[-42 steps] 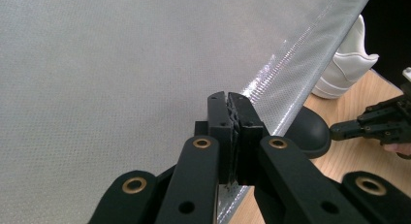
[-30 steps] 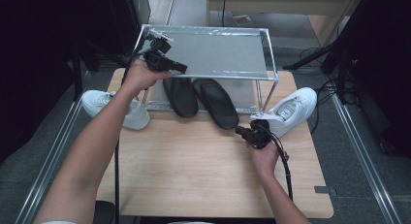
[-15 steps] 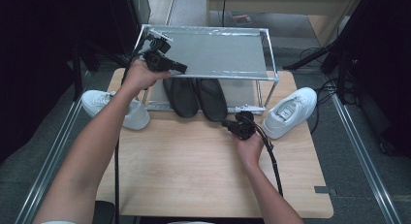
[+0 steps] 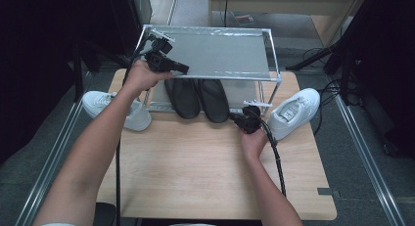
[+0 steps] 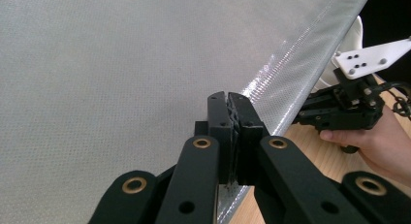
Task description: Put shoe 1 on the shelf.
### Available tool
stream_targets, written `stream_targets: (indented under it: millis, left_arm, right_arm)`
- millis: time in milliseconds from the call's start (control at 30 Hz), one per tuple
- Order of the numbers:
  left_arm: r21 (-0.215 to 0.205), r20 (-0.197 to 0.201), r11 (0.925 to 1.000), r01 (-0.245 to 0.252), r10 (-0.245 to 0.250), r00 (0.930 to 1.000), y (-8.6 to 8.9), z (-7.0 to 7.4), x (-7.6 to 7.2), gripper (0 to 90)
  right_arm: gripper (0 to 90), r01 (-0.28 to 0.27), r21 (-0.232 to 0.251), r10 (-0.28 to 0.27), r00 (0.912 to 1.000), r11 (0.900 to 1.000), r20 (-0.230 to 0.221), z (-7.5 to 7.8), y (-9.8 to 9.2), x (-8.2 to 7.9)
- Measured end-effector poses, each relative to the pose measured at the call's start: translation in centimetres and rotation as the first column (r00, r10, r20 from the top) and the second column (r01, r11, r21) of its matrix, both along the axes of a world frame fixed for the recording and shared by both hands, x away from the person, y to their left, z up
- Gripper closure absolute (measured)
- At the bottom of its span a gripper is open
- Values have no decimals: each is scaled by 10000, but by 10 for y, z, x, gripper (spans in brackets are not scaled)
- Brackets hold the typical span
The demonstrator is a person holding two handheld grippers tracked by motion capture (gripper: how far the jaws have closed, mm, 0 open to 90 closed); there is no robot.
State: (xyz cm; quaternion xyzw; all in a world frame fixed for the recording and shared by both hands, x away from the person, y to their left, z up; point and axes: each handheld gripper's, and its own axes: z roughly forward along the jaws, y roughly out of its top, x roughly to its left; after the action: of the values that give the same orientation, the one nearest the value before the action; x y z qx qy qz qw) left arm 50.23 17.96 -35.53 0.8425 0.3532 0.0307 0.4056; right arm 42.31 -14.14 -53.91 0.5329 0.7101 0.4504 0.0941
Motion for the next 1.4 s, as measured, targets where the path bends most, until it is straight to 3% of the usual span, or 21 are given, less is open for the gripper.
stream_targets:
  millis: [33, 167, 967, 1400]
  left_arm:
    - [-2, -2, 10000, -23, 23, 10000, 0, 0, 0, 896]
    - [-2, -2, 10000, 1, -1, 10000, 0, 0, 0, 896]
    - [11, 14, 10000, -30, 30, 10000, 0, 0, 0, 896]
    - [-7, 87, 9999, -150, 150, 9998, -1, 0, -2, 891]
  right_arm:
    - [900, -41, 168, 43, 9999, 9999, -90, -1, 2, 1]
    - [900, -146, -45, 146, 9999, 9999, -3, 1, 13, 3]
    - [900, -401, -25, 400, 9991, 9992, -130, -1, 65, 11]
    - [900, -515, -127, 514, 9987, 9986, -55, 2, 66, 15]
